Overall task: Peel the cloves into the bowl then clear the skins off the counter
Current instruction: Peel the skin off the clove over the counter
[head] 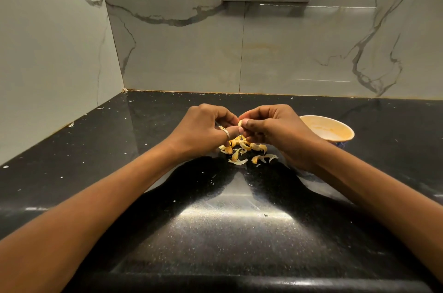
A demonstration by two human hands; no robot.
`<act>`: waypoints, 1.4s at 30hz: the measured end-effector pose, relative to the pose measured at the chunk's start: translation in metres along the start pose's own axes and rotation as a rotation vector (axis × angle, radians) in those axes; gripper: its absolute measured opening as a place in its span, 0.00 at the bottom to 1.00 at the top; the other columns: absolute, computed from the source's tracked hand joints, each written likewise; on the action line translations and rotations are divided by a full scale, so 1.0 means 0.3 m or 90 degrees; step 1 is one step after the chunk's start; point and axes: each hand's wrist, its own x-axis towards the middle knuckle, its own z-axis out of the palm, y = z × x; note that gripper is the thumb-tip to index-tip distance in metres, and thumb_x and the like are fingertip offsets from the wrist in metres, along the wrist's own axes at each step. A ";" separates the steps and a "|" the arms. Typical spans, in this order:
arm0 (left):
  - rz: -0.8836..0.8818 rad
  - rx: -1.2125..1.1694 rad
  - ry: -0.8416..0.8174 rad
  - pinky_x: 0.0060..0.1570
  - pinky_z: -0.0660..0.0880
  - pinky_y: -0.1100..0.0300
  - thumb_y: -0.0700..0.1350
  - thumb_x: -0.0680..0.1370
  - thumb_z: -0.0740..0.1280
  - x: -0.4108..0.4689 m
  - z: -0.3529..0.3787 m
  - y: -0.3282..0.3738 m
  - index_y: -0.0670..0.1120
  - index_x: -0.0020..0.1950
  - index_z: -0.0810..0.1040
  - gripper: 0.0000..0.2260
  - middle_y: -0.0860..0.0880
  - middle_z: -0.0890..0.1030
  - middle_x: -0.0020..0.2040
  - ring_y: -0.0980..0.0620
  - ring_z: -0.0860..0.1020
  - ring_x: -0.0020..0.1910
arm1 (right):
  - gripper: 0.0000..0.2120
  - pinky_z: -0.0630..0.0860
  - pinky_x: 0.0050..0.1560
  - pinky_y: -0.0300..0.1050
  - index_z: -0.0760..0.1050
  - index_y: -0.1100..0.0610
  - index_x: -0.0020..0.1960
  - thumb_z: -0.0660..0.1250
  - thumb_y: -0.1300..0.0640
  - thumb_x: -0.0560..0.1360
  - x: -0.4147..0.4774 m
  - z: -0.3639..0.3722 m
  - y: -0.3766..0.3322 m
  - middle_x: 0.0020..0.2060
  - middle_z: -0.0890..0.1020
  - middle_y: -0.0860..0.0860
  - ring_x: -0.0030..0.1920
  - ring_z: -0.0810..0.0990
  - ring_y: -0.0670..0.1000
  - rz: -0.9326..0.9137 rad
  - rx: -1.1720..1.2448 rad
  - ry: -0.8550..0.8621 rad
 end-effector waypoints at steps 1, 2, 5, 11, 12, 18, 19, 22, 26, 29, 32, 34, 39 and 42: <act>0.003 0.001 0.001 0.33 0.80 0.65 0.48 0.76 0.74 0.000 0.000 0.000 0.45 0.53 0.84 0.09 0.52 0.84 0.39 0.56 0.84 0.35 | 0.05 0.81 0.44 0.43 0.82 0.64 0.53 0.68 0.67 0.79 0.000 0.001 0.001 0.46 0.84 0.65 0.42 0.82 0.53 -0.002 0.000 0.000; 0.004 0.003 0.004 0.33 0.80 0.64 0.48 0.76 0.74 0.000 0.000 -0.002 0.45 0.53 0.84 0.09 0.52 0.85 0.38 0.55 0.84 0.35 | 0.05 0.82 0.46 0.45 0.81 0.64 0.52 0.68 0.67 0.78 0.001 0.002 0.001 0.46 0.84 0.65 0.43 0.82 0.54 -0.003 0.001 0.001; 0.000 0.000 0.015 0.32 0.81 0.60 0.46 0.76 0.74 -0.001 0.000 -0.006 0.44 0.51 0.85 0.08 0.50 0.85 0.37 0.55 0.84 0.34 | 0.05 0.83 0.49 0.47 0.81 0.64 0.53 0.69 0.68 0.77 0.000 0.007 0.003 0.45 0.85 0.63 0.42 0.84 0.53 0.003 0.028 0.003; -0.006 -0.009 0.026 0.32 0.82 0.58 0.45 0.77 0.74 -0.004 0.000 -0.009 0.44 0.50 0.85 0.05 0.49 0.84 0.35 0.53 0.83 0.31 | 0.08 0.83 0.52 0.47 0.80 0.64 0.54 0.71 0.68 0.74 0.003 0.012 0.012 0.47 0.86 0.62 0.49 0.87 0.57 0.016 0.105 0.008; -0.013 -0.021 0.029 0.31 0.81 0.58 0.44 0.77 0.74 -0.004 0.001 -0.008 0.44 0.50 0.85 0.05 0.48 0.84 0.34 0.52 0.82 0.30 | 0.08 0.84 0.52 0.47 0.80 0.64 0.54 0.71 0.68 0.74 0.003 0.014 0.014 0.47 0.86 0.63 0.49 0.87 0.57 0.017 0.117 0.009; -0.029 -0.053 0.061 0.29 0.79 0.60 0.40 0.75 0.76 -0.001 0.003 -0.010 0.44 0.51 0.84 0.06 0.49 0.84 0.38 0.59 0.81 0.30 | 0.07 0.83 0.45 0.41 0.81 0.65 0.52 0.69 0.70 0.75 -0.005 0.018 0.003 0.44 0.86 0.61 0.46 0.87 0.54 0.013 0.172 -0.016; -0.023 -0.051 0.067 0.29 0.80 0.60 0.40 0.75 0.76 -0.001 0.005 -0.012 0.43 0.51 0.84 0.07 0.49 0.84 0.39 0.58 0.81 0.30 | 0.07 0.83 0.44 0.40 0.82 0.64 0.52 0.69 0.71 0.76 -0.005 0.018 0.001 0.43 0.86 0.61 0.44 0.87 0.53 0.016 0.183 -0.019; -0.003 -0.038 0.082 0.29 0.81 0.58 0.41 0.74 0.76 -0.001 0.010 -0.015 0.44 0.51 0.83 0.07 0.50 0.85 0.40 0.53 0.83 0.32 | 0.07 0.84 0.45 0.42 0.81 0.66 0.52 0.68 0.71 0.76 -0.003 0.017 -0.001 0.45 0.85 0.63 0.44 0.86 0.54 0.036 0.217 -0.017; 0.005 -0.044 0.082 0.29 0.82 0.56 0.42 0.74 0.76 -0.003 0.008 -0.016 0.44 0.50 0.83 0.07 0.50 0.84 0.38 0.48 0.84 0.33 | 0.06 0.84 0.48 0.44 0.80 0.69 0.52 0.68 0.72 0.75 -0.001 0.015 -0.001 0.45 0.84 0.64 0.44 0.86 0.55 0.053 0.237 -0.009; -0.003 -0.056 0.085 0.29 0.82 0.55 0.42 0.74 0.77 -0.003 0.006 -0.012 0.44 0.49 0.84 0.06 0.48 0.84 0.37 0.48 0.84 0.33 | 0.06 0.84 0.49 0.45 0.81 0.67 0.50 0.68 0.72 0.75 0.006 0.017 0.002 0.44 0.85 0.62 0.45 0.86 0.55 0.048 0.219 -0.012; -0.012 -0.059 0.087 0.29 0.82 0.55 0.42 0.73 0.77 -0.002 0.004 -0.007 0.43 0.48 0.84 0.06 0.49 0.84 0.36 0.50 0.83 0.32 | 0.07 0.84 0.50 0.45 0.81 0.66 0.49 0.68 0.73 0.75 0.008 0.016 0.005 0.44 0.85 0.61 0.46 0.86 0.55 0.049 0.217 -0.015; -0.012 -0.055 0.087 0.29 0.82 0.55 0.42 0.73 0.78 -0.003 0.004 -0.006 0.43 0.47 0.84 0.06 0.49 0.84 0.36 0.52 0.83 0.31 | 0.07 0.84 0.50 0.44 0.82 0.66 0.49 0.68 0.73 0.75 0.007 0.018 0.006 0.44 0.85 0.61 0.46 0.86 0.55 0.046 0.214 -0.016; -0.006 -0.049 0.085 0.28 0.81 0.58 0.41 0.73 0.78 -0.004 0.003 -0.007 0.43 0.47 0.84 0.06 0.51 0.83 0.36 0.53 0.82 0.30 | 0.07 0.83 0.52 0.43 0.84 0.62 0.47 0.70 0.70 0.75 0.007 0.017 0.013 0.45 0.86 0.60 0.48 0.86 0.54 0.018 0.165 -0.018; -0.019 -0.059 0.071 0.30 0.81 0.59 0.41 0.74 0.76 -0.003 0.004 -0.006 0.43 0.49 0.85 0.06 0.48 0.84 0.37 0.52 0.84 0.33 | 0.06 0.81 0.47 0.39 0.85 0.60 0.49 0.72 0.67 0.75 0.010 0.015 0.019 0.45 0.87 0.57 0.47 0.85 0.51 -0.010 0.086 -0.015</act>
